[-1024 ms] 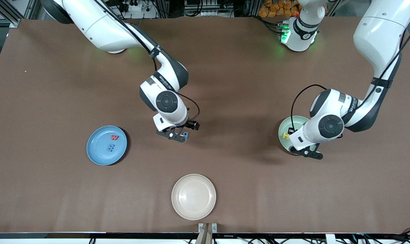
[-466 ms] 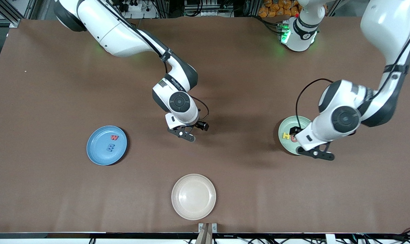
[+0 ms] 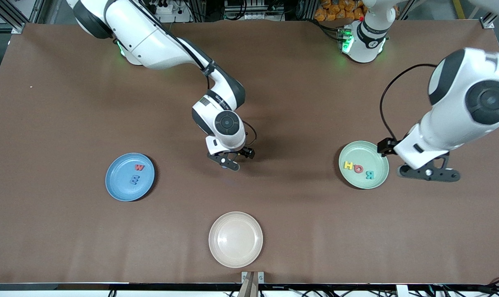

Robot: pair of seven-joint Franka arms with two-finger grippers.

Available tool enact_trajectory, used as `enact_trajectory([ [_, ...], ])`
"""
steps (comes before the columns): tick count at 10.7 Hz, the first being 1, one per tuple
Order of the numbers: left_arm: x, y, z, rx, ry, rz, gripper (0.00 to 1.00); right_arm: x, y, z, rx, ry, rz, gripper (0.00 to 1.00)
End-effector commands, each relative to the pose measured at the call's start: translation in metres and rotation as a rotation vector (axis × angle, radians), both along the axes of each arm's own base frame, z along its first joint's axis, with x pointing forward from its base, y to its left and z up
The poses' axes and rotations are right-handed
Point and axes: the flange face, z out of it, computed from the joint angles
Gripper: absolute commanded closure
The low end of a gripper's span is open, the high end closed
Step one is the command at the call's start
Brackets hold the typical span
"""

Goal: Sort upper and lower case letters into plates
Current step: 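Carry the pink Q to the green plate while the right gripper descends, then release the pink Q on the green plate and raise the left gripper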

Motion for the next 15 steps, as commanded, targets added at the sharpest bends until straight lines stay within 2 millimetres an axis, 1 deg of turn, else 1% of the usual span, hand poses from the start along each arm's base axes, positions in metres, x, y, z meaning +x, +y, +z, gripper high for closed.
enact_trajectory([
  [1,-0.014,0.008,0.027,-0.035,0.005,0.004,0.00,0.004,0.004,-0.001,-0.004,-0.013,-0.024,0.00],
  [2,-0.016,0.012,0.033,-0.056,0.009,0.011,0.00,0.004,0.005,0.000,-0.002,-0.015,-0.027,0.00],
  [3,-0.022,0.010,0.053,-0.063,-0.015,-0.013,0.00,0.004,0.005,0.000,-0.003,-0.016,-0.049,0.00],
  [4,-0.028,0.003,0.062,-0.054,-0.025,-0.023,0.00,0.007,0.004,0.000,0.006,-0.031,-0.067,0.00],
  [5,-0.031,0.008,0.065,-0.062,-0.011,0.000,0.00,0.008,0.004,-0.002,0.014,-0.043,-0.081,0.00],
  [6,-0.032,0.010,0.065,-0.092,0.005,0.023,0.00,0.004,0.007,-0.003,0.012,-0.042,-0.080,0.00],
  [7,-0.035,0.016,0.074,-0.107,-0.006,0.045,0.00,0.003,0.008,-0.004,0.011,-0.043,-0.078,0.00],
  [8,-0.040,0.015,0.077,-0.102,0.007,0.049,0.00,0.004,0.007,-0.007,0.002,-0.047,-0.071,0.00],
  [9,-0.045,0.009,0.079,-0.096,0.021,0.043,0.00,0.004,0.005,-0.010,-0.012,-0.056,-0.064,0.00],
  [10,-0.051,0.005,0.087,-0.095,0.016,0.040,0.00,0.004,0.004,-0.012,-0.023,-0.064,-0.060,0.00],
  [11,-0.054,-0.005,0.087,-0.118,0.022,0.029,0.00,0.002,0.003,-0.015,-0.030,-0.063,-0.056,0.00],
  [12,-0.056,-0.012,0.088,-0.125,0.023,0.021,0.00,0.001,0.002,-0.016,-0.028,-0.063,-0.055,0.00],
  [13,-0.057,-0.016,0.088,-0.122,0.023,0.015,0.00,0.000,0.001,-0.019,-0.017,-0.071,-0.055,0.00],
  [14,-0.059,-0.016,0.093,-0.122,0.013,0.014,0.00,-0.002,-0.003,-0.023,-0.016,-0.069,-0.055,0.00],
  [15,-0.060,-0.012,0.093,-0.118,0.026,0.021,0.00,-0.003,-0.002,-0.023,-0.017,-0.070,-0.054,0.00],
])
